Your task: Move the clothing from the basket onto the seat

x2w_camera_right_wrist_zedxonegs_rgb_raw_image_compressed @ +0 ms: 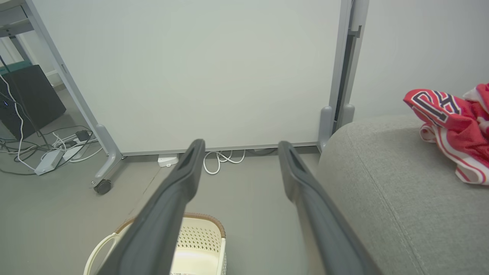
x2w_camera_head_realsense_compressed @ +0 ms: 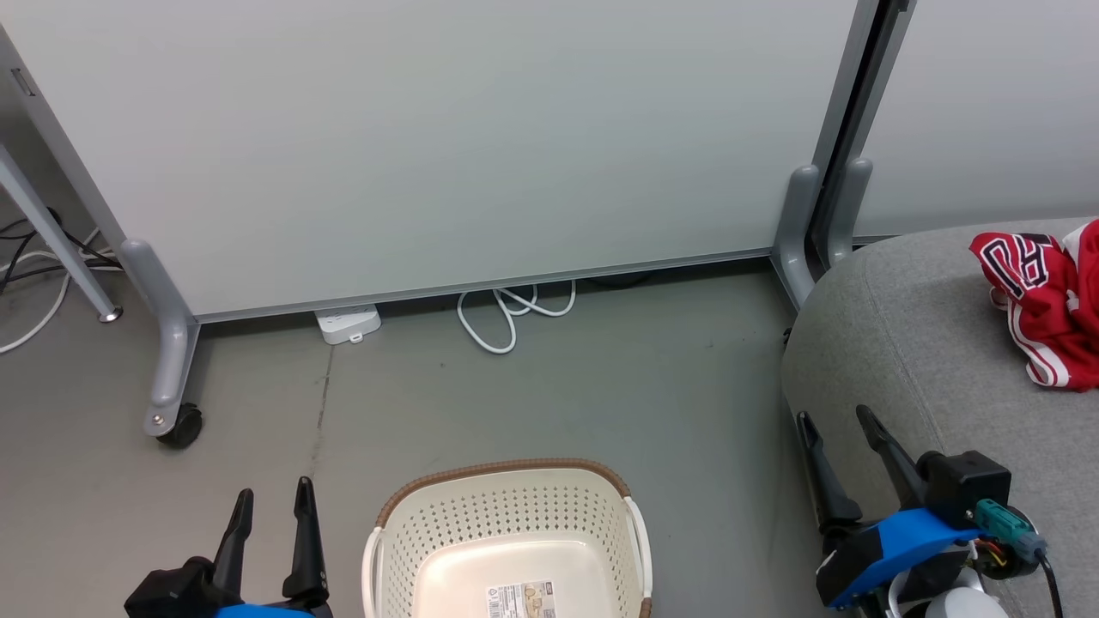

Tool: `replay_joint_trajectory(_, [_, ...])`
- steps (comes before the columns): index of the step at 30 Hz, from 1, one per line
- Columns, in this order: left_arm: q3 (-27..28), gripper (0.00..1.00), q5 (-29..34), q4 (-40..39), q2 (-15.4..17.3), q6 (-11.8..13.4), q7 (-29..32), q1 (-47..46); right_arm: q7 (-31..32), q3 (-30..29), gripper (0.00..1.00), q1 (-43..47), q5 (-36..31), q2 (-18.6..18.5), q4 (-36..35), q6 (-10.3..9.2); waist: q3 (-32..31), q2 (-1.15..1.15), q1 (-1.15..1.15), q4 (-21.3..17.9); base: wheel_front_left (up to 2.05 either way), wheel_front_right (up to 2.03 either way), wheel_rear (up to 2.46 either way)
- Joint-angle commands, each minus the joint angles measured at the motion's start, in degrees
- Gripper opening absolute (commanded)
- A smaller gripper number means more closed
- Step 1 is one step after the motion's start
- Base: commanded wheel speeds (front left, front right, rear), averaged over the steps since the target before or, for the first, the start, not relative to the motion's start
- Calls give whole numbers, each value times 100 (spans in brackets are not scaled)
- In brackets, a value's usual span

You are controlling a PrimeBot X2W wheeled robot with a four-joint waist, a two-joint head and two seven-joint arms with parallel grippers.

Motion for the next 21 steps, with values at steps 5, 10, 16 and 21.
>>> replay_joint_trajectory(5, [-59, 100, -3, -8, -35, -43, -15, 63, 63, -37, 100, 125, 23, 49, -105, 1, 23, 0, 0, -28, 0, 0, 0])
replay_joint_trajectory(10, [-140, 100, -40, 34, -41, -42, -15, 36, 93, -48, 100, 169, 23, 63, -123, 1, 44, 0, 0, -28, 0, 0, 0])
replay_joint_trajectory(16, [-185, 0, -62, 210, -90, 4, 25, 47, 108, -47, 0, 148, 16, 52, 71, -1, 51, 0, 0, -27, 0, 0, 0])
replay_joint_trajectory(21, [-177, 0, -172, 401, -143, 4, 78, 132, 152, -60, 0, 267, 142, 55, 282, -1, 52, 0, 0, -28, 0, 0, 0])
